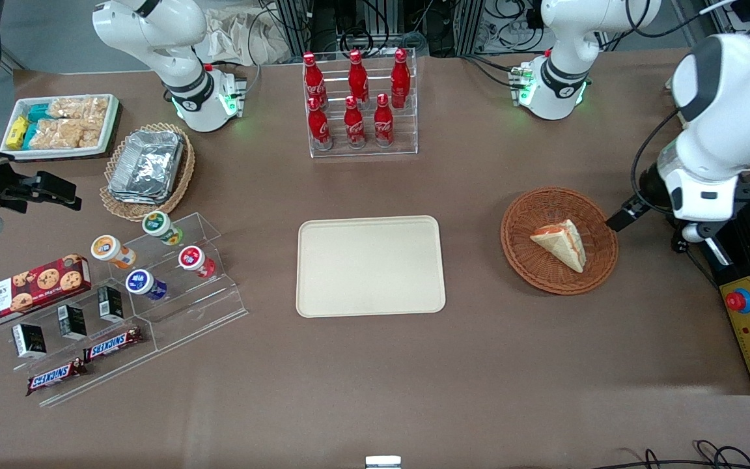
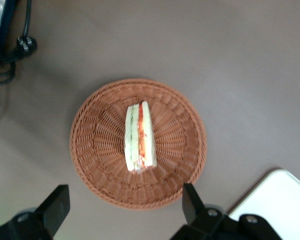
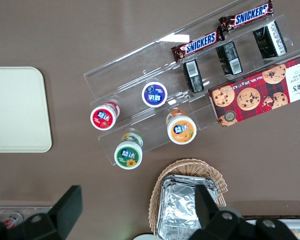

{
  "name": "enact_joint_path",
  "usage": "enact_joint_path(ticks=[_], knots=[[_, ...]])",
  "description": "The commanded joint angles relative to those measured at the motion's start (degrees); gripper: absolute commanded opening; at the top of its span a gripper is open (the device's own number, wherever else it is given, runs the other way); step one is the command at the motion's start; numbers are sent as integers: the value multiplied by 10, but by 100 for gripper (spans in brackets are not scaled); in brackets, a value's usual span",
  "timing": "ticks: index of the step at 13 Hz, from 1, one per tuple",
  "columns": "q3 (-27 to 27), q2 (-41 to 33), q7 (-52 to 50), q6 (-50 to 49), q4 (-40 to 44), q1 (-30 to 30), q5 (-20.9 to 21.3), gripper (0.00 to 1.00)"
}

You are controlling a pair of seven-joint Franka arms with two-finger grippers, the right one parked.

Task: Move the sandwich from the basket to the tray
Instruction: 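Move the open left gripper over the wrapped sandwich in the wicker basket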

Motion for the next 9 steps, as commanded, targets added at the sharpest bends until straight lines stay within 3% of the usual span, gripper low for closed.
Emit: enact_joint_path(ticks=[1,9], knots=[[-1,-22,-94,84,-90,-3,3,100],[-14,52,-210,285,-192,-7,3,100]])
